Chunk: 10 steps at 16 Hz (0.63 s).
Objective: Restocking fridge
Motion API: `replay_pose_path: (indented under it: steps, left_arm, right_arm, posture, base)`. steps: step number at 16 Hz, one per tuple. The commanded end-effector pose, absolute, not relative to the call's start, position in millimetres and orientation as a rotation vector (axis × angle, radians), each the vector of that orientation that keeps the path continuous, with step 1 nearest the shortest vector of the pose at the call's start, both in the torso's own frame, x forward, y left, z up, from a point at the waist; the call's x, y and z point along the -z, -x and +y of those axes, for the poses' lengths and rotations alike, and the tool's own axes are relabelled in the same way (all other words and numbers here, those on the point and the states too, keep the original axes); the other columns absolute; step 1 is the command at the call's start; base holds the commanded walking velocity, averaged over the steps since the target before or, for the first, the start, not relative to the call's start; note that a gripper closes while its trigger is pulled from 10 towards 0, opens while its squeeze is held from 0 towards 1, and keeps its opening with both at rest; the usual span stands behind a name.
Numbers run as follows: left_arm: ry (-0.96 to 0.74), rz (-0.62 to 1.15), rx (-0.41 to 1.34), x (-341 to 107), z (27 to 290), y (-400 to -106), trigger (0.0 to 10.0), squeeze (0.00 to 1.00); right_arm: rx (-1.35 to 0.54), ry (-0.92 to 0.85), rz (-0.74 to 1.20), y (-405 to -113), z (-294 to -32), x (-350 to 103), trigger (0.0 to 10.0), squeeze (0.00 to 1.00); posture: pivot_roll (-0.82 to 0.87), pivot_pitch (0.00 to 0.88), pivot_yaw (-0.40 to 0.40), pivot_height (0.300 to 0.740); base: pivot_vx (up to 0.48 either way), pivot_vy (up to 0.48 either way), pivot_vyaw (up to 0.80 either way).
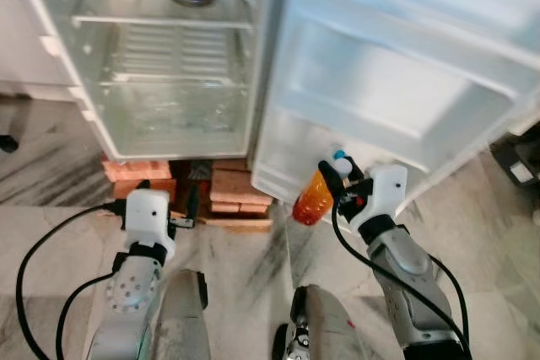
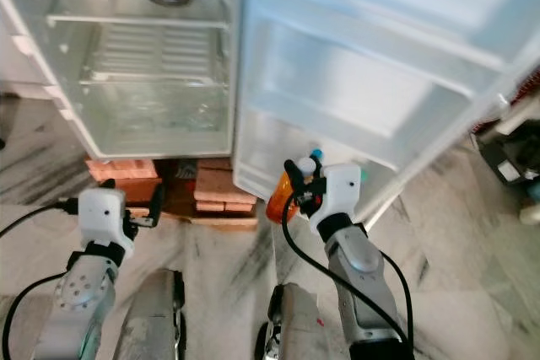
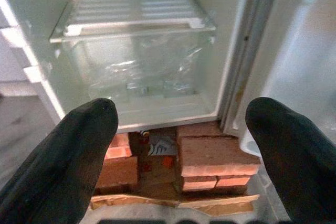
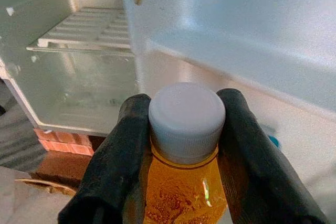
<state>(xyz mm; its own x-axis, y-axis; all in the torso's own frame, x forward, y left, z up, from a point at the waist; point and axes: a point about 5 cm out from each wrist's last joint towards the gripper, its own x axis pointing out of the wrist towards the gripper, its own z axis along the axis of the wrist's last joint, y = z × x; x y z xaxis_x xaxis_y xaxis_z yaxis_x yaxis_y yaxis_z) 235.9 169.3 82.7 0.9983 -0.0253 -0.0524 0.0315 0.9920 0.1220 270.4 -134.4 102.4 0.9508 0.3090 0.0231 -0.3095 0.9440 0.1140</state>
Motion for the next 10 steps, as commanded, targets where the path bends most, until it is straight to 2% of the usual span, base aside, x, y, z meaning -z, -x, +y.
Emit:
replay_pose_path:
  steps: [1,5,10]
  left_arm:
    - [-0.134,0.069,0.023,-79.2,169.7,-233.0,10.0,0.00]
    - [-0.138,0.068,0.032,-78.6,168.4,-233.2,10.0,0.00]
    - [-0.152,0.072,0.051,-77.6,165.0,-233.8,10.0,0.00]
  right_arm:
    - [-0.331,-0.110,-0.025,-269.9,-133.0,-104.8,10.0,0.00]
    - [-0.331,-0.101,-0.038,-272.6,-134.0,-108.0,10.0,0.00]
    - [-0.285,-0.064,-0.050,-273.1,-141.1,-108.5,10.0,0.00]
  posture:
    - [0.12,0.162,-0.136,0.640]
    - [0.12,0.163,-0.136,0.640]
    - [0.11,0.164,-0.133,0.640]
  base:
    - [0.255,0.244,0.00]
    - [0.247,0.063,0.00]
    - [0.000,0.000,0.00]
